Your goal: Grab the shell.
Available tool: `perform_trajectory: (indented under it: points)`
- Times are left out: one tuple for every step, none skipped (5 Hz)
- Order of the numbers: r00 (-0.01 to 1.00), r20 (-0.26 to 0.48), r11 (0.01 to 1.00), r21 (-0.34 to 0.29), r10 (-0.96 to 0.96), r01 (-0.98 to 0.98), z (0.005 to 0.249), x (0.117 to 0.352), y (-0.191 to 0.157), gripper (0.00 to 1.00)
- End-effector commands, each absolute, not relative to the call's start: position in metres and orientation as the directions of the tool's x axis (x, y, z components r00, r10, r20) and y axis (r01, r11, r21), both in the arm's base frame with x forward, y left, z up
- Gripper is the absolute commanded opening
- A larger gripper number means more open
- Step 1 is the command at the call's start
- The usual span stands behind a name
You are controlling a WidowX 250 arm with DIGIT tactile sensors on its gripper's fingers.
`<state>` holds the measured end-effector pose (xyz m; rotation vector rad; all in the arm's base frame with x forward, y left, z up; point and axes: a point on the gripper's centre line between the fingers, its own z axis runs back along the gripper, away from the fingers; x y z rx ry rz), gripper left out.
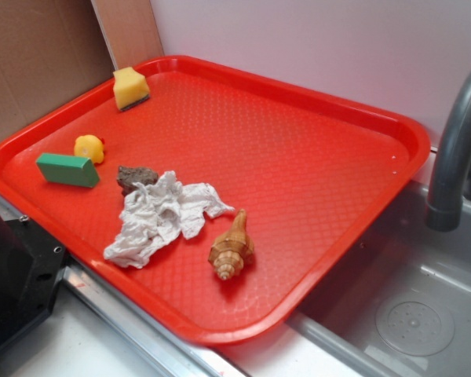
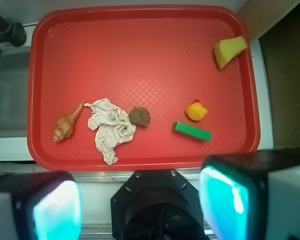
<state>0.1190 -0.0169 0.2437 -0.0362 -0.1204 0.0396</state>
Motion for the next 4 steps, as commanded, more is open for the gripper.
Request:
perform_trajectory:
  points:
    - [0.992,0.119,0.999,-0.038,0.042,-0.037,0.244,0.119,-0.017,1.0]
    - [0.985,-0.1,0.989,-0.039,0.14,-0.145,0.194,0.136,-0.042,1.0]
    - [0.926,-0.014,0.922,-0.089,0.377,-0.377,0.157,0.151,-0.079,1.0]
    - [0.843,0.042,0.84,-0.119,0.537,-0.529,0.131,0.155,-0.103,1.0]
